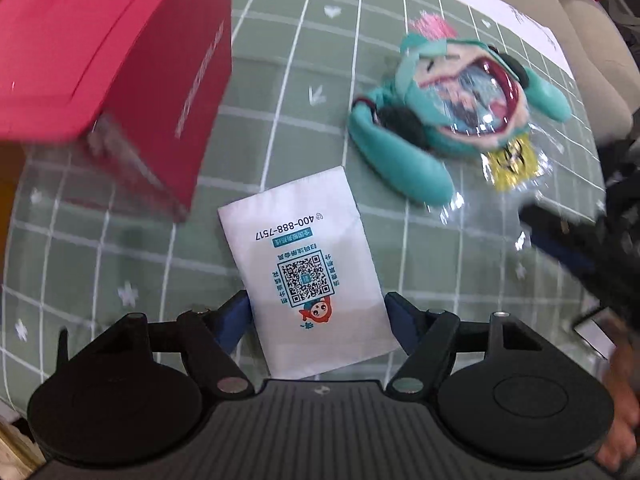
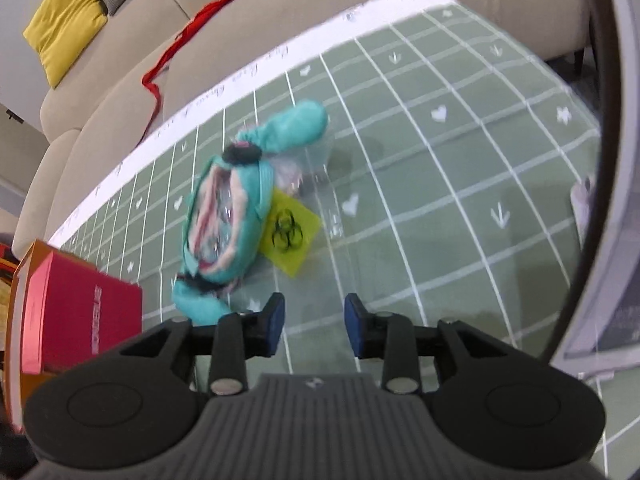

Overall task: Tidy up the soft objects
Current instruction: 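Grasp the white QR card with the left tool while the right tool lifts the bag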

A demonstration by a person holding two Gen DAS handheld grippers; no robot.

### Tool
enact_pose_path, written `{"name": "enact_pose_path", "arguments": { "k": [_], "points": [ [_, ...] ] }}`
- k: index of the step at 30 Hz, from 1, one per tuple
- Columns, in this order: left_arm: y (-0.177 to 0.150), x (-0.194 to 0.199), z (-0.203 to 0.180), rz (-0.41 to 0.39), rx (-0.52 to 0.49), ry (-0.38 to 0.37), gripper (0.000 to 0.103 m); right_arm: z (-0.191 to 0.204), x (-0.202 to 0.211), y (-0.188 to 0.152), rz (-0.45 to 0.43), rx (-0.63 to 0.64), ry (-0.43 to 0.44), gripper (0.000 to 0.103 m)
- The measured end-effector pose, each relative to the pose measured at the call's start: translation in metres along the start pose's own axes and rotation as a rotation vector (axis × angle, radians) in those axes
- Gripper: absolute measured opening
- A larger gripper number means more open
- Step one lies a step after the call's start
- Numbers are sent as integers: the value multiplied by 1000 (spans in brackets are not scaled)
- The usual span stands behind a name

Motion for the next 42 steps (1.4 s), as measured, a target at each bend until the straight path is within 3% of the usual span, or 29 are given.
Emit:
{"name": "enact_pose_path", "arguments": {
  "k": [4,6,11,13,15,18,22,26,31,35,42],
  "points": [
    [-7,3,3,25,-13,-33,83,2,-12,10,-20,39,-57,38],
    [-9,4,2,40,-40,-36,83,0,-18,14,-15,34,-66,46],
    [-11,5,1,48,-73,-35,83,-1,-35,26,5,-57,53,51],
    [-11,1,-2,50,-76,-34,83,2,-39,26,6,-66,81,48],
    [-11,0,-3,46,-71,-35,83,7,-40,24,9,-58,101,18],
    [-9,-2,0,39,-50,-38,83,16,-42,19,16,-11,112,6],
    [-10,-1,2,36,-64,-25,83,20,-35,17,-15,37,95,3],
    [-10,-4,3,33,-69,-9,83,13,-28,14,-6,-8,76,2],
    [-14,-8,-2,40,-95,-1,82,8,-6,15,-50,1,-9,2],
    [-16,-4,-11,-1,-162,13,82,12,20,16,-75,9,-3,2],
    [-17,1,-9,-21,-156,-28,82,26,66,28,-167,5,10,1]
  ]
}}
Point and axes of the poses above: each gripper's, at about its wrist camera, not at the fingertips, and x roughly against the way its jaws point, z to its left, y to its top, the point moved 7 cm from there along -x, roughly the way its jaws point, and after that the axes turned 11 degrees about -y, right-handed, at the moved point
